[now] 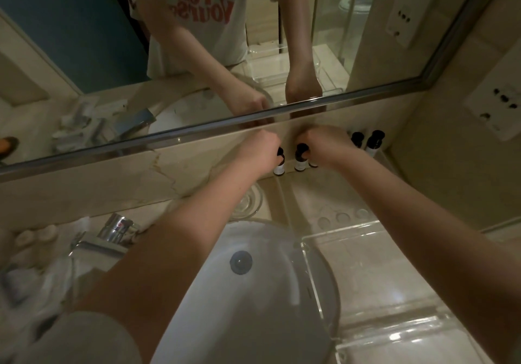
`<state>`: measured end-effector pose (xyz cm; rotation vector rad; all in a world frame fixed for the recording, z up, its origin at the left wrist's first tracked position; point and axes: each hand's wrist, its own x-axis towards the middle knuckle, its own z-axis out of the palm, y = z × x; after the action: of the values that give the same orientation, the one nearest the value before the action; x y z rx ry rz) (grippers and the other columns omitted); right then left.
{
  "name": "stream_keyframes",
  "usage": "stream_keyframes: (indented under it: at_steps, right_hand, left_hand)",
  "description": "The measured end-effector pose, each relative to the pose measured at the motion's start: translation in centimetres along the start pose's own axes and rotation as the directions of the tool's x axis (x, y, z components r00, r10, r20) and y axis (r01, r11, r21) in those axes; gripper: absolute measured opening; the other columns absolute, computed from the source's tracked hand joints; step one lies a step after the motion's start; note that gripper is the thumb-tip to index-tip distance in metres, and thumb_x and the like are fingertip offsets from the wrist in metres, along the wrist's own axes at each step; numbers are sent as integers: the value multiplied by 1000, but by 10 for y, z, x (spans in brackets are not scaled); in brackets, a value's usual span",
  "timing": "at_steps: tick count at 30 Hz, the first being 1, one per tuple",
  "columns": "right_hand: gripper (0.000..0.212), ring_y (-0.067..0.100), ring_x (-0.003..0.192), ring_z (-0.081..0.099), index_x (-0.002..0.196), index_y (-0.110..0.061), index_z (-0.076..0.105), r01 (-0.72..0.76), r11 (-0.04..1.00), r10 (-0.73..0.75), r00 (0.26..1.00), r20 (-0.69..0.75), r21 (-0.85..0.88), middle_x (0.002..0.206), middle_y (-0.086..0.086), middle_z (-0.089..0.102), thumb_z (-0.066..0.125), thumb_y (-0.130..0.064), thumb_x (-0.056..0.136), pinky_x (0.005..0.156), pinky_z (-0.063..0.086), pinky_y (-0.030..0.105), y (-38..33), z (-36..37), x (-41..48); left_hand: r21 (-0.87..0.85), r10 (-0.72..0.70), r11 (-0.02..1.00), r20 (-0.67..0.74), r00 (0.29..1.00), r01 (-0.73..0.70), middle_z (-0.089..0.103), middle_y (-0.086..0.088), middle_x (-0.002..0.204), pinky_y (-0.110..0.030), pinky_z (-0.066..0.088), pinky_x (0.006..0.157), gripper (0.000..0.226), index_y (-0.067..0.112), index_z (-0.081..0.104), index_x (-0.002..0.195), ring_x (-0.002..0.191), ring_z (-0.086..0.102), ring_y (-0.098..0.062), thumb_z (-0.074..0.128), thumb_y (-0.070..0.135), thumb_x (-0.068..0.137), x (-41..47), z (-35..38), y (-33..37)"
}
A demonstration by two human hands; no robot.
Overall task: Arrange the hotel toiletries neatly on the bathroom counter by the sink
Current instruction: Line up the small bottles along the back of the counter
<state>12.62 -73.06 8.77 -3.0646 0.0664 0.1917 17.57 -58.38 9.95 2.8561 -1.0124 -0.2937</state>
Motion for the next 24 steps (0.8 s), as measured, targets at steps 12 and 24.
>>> stream_keyframes:
  at_steps: [12,24]
  right_hand:
    - [19,26,93,61,105,-24,65,52,995,-48,998,-51,84,105,4,65,54,-20,89,68,42,30,1,4,4]
    - [16,25,87,61,96,-24,67,42,991,-43,999,0,128,99,4,67,54,-20,88,70,50,33,0,0,4]
  left_hand:
    - [-31,0,1000,5,1000,0,64,-18,98,-34,46,71,19,4,65,95,91,60,-34,56,19,89,6,9,4]
    - [-13,0,1000,-14,1000,0,64,-17,102,-32,42,70,20,9,66,102,95,60,-33,55,21,90,4,11,3]
